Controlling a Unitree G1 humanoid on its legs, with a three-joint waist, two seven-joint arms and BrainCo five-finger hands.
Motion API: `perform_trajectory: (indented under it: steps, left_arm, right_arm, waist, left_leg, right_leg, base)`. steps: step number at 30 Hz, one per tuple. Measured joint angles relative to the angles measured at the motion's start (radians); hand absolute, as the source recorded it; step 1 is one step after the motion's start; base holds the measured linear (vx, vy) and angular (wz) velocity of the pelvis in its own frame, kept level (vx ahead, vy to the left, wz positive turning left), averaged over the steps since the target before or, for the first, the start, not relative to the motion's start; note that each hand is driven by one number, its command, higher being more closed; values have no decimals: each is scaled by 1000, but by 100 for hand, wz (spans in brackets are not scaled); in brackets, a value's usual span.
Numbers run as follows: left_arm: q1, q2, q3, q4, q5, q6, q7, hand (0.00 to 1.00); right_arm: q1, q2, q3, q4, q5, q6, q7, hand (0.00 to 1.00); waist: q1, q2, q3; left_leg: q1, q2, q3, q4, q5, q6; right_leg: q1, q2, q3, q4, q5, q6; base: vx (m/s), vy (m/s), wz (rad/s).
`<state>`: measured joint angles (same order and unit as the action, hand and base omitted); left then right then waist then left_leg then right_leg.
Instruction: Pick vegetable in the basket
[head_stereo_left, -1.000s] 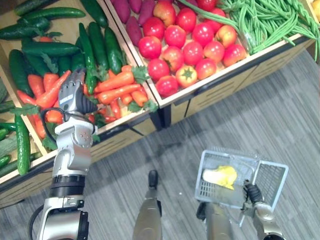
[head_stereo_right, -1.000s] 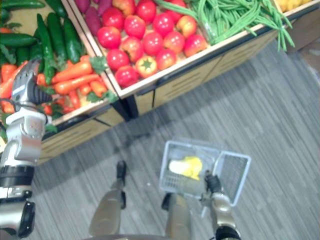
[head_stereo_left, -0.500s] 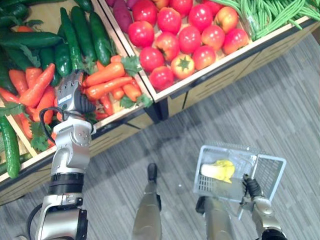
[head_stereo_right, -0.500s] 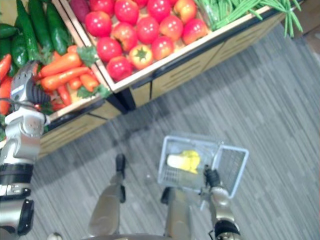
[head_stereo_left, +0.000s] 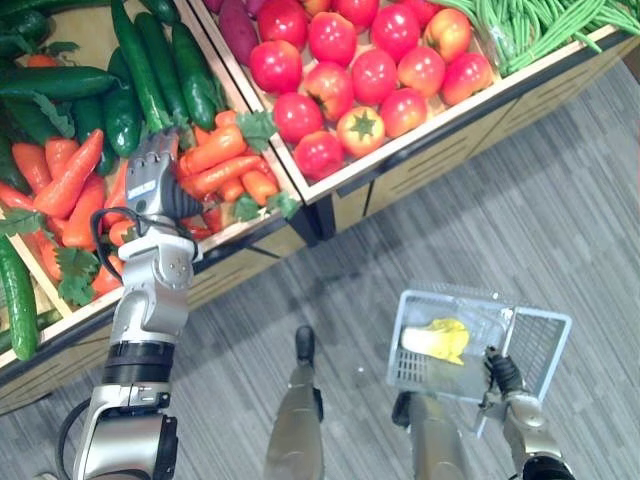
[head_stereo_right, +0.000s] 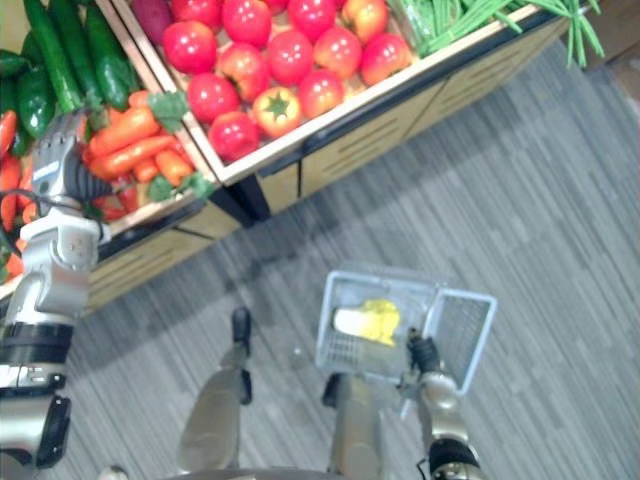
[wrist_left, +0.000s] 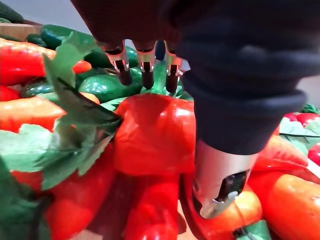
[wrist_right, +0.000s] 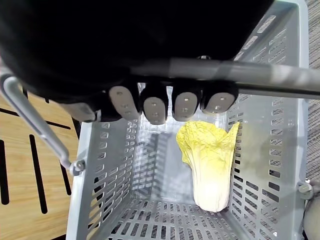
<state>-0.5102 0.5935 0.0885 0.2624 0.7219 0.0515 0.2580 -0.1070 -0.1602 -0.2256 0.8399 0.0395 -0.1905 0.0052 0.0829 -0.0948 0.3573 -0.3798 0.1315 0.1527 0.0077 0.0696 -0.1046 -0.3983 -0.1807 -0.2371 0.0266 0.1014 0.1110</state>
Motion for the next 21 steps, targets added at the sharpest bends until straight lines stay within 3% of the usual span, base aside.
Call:
perform_trajectory:
  steps: [2,3,21]
  left_arm:
    - [0,0,-13,-14,0,-8,0,0]
    - [0,0,-17,-15,0,-11,0,100]
    - [-85,-2,-33,123,-1,-13,1,100]
  right_arm:
    - [0,0,1,0,0,0,0,100]
    - [-1,0,1,0,0,-1,0,100]
    - [-11,0,19,-2,1,-2,-3,100]
  waist:
    - [-1,0,0]
    - [-2,0,0]
    - [-20,-8,4]
  left_leg:
    - [1,0,1,0,0,0]
    - [0,0,2,0,0,0]
    - [-6,14,29,7,-5,-2]
  right_leg:
    - [0,0,2,-2,2,0]
    - [0,1,3,-6,5,-1]
    - [-10,11,29,-31,31,-2]
  base:
    - [2,-8,-2]
    - [9,-23,-6]
    - [-1,-15,-4]
